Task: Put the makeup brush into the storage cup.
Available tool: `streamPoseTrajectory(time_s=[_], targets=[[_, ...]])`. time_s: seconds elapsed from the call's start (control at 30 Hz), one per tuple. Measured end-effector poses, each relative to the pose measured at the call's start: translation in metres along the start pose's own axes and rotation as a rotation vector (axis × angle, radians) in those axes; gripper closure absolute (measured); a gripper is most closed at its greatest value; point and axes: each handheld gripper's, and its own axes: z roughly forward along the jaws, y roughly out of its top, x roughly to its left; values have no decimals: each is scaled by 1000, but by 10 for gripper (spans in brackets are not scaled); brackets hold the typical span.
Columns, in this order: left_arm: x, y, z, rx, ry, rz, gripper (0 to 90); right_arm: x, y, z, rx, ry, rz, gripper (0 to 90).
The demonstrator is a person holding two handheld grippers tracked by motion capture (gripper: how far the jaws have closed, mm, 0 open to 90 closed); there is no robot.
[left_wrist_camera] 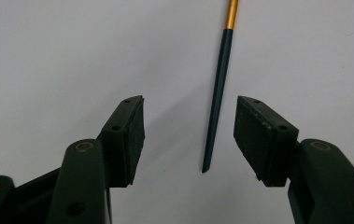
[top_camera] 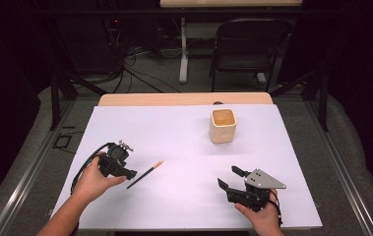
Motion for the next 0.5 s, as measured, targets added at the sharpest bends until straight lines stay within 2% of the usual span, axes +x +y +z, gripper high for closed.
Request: streamPoseTrajectory(time_s=[0.3, 0.5], targets=[[-1, 6, 5, 31, 0, -17, 448, -1, 0, 1, 5, 7, -6, 324], [-1, 10, 8, 58, 1, -13, 463, 0, -1, 2, 10, 10, -6, 324]])
